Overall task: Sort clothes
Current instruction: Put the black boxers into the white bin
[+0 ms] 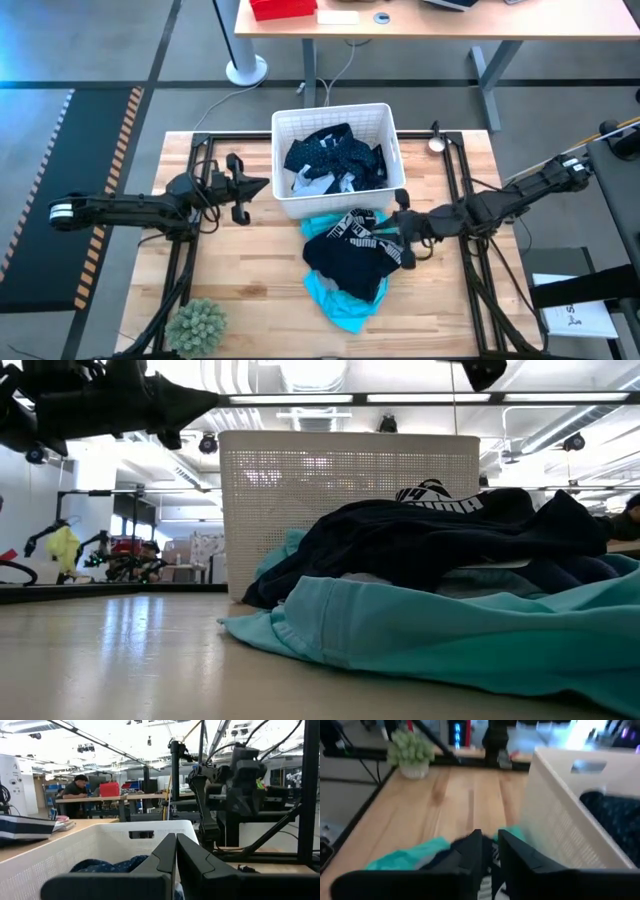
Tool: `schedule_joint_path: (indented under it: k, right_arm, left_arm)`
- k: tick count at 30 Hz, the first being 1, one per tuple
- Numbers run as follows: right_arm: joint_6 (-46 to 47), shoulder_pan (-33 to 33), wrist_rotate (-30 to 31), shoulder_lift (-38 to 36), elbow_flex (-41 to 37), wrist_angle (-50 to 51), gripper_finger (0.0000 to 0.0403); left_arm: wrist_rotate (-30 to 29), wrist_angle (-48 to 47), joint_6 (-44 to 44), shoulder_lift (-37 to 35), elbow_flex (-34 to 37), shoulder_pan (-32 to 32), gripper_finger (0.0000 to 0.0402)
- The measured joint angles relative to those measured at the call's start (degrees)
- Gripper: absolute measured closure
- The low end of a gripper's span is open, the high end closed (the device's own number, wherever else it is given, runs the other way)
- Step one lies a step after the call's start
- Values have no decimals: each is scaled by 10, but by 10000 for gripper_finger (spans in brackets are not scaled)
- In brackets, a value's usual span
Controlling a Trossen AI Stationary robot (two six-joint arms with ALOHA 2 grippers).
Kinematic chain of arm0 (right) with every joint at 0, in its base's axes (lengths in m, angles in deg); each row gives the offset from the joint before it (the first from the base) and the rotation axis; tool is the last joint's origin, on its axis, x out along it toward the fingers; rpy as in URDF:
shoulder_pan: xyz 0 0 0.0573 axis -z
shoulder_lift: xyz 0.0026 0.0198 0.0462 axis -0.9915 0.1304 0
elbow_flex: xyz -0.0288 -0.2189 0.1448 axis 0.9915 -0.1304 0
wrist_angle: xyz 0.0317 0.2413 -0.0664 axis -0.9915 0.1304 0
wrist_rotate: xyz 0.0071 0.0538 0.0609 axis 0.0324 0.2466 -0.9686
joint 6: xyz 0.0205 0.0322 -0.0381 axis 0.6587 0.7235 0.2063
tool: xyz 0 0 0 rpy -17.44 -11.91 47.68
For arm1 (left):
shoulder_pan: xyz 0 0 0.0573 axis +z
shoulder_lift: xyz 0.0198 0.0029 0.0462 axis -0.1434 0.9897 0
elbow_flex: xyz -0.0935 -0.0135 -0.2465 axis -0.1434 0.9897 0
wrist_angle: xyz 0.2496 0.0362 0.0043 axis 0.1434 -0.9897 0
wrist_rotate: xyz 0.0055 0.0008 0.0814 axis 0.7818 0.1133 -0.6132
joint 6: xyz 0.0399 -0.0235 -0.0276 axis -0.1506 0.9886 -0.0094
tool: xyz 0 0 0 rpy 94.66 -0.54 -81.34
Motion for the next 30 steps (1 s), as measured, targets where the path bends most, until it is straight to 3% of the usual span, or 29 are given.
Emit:
schedule_joint_path:
  k: [14, 22, 30]
  right_arm:
    - [103, 0, -13, 165, 134, 190, 237]
    - [162, 0, -21, 246, 222, 334, 204]
    - [184, 2, -21, 293, 237, 375, 177]
  left_arm:
    - [0, 9, -11, 17, -1, 0, 402]
    - [-1, 18, -12, 33, -1, 0, 402]
    - [-1, 42, -12, 50, -1, 0, 402]
